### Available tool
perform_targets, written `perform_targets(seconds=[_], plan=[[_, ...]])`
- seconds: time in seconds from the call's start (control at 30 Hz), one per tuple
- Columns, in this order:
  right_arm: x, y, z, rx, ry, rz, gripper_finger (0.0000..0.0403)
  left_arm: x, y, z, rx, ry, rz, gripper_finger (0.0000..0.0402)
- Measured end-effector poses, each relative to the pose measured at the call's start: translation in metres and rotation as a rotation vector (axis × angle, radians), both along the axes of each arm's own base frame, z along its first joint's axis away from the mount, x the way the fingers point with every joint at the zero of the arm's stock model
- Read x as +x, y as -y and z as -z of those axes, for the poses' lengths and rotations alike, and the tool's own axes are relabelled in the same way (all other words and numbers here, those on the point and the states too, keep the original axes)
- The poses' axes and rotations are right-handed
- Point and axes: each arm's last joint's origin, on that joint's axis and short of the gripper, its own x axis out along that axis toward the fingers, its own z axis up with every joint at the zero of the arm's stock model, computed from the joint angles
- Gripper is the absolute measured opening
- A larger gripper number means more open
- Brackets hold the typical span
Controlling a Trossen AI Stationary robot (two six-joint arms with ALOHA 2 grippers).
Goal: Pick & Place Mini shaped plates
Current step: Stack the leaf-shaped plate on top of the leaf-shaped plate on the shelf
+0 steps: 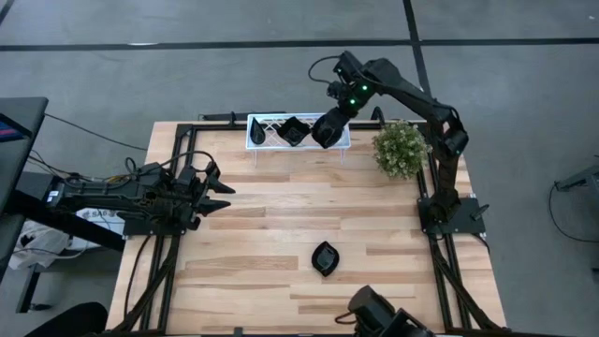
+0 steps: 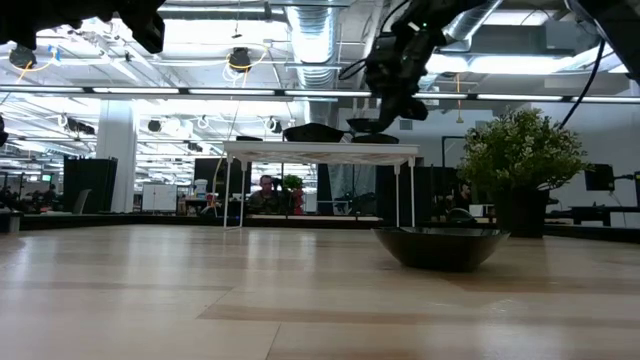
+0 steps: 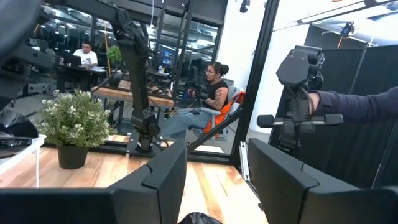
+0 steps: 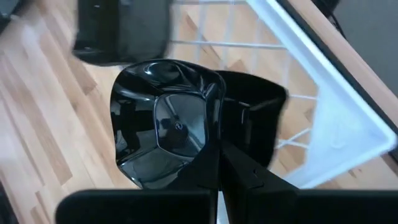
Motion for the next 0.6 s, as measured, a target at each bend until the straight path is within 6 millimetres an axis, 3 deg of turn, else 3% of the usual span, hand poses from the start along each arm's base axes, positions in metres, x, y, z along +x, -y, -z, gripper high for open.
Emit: perform_targets(seconds=[0.6], plan=[[-0.0031,0.0029,0.0018,-0.013,-0.054,0.067,0.0000,0.0000,0.0000,0.0000,0.002,0.001,0.000,0.0173]])
